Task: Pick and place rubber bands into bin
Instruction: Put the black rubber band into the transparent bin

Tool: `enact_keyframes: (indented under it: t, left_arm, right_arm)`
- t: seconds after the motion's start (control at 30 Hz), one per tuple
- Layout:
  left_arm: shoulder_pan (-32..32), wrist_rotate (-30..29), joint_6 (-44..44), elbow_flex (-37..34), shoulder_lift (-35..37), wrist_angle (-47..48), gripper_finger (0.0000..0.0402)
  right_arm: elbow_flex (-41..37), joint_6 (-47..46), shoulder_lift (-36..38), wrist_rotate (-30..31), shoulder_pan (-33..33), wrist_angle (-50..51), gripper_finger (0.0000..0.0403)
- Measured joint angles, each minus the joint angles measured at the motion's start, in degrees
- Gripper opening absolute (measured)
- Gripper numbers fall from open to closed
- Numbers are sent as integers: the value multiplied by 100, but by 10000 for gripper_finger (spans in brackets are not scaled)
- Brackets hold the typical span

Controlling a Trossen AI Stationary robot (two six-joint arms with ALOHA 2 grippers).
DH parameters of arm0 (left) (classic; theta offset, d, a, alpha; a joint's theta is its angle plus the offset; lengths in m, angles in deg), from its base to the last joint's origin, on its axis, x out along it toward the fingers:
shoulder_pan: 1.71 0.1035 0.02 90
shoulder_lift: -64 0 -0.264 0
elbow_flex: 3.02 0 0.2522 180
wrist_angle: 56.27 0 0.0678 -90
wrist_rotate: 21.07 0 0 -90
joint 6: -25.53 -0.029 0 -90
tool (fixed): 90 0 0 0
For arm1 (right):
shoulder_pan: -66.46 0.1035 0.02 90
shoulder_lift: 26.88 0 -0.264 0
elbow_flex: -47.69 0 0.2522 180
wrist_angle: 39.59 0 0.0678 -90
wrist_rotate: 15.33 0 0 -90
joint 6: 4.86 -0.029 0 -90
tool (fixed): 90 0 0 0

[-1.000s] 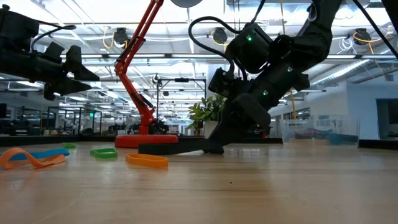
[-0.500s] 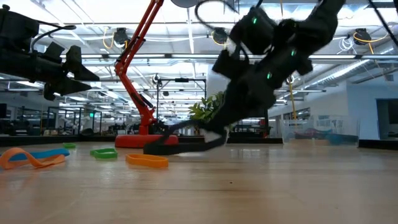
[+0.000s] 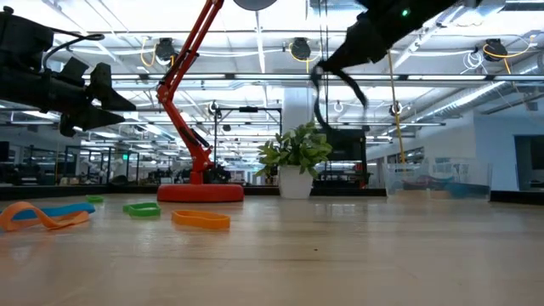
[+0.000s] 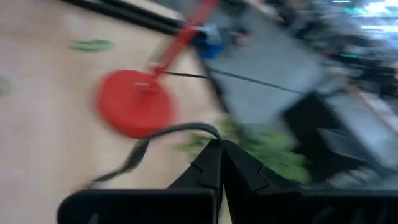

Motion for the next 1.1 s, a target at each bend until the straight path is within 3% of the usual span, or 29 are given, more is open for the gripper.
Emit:
enact_keyframes:
  t: [0.17, 0.6, 0.87, 1.03, 1.1]
  left_arm:
    - [2, 0, 11, 0, 0, 0, 230]
    - [2, 0, 14, 0, 0, -2, 230]
    - [2, 0, 11, 0, 0, 0, 230]
    - [2, 0, 11, 0, 0, 0, 230]
    - [2, 0, 11, 0, 0, 0, 230]
  right_arm:
    - [0, 61, 530, 1371, -25, 452, 1]
    - [0, 25, 1067, 3654, -963, 819, 0]
    - [0, -706, 1178, 3604, -1688, 1393, 0]
    - [2, -1801, 1178, 2395, -2163, 2339, 0]
    - [2, -2207, 1175, 2177, -2369, 2780, 0]
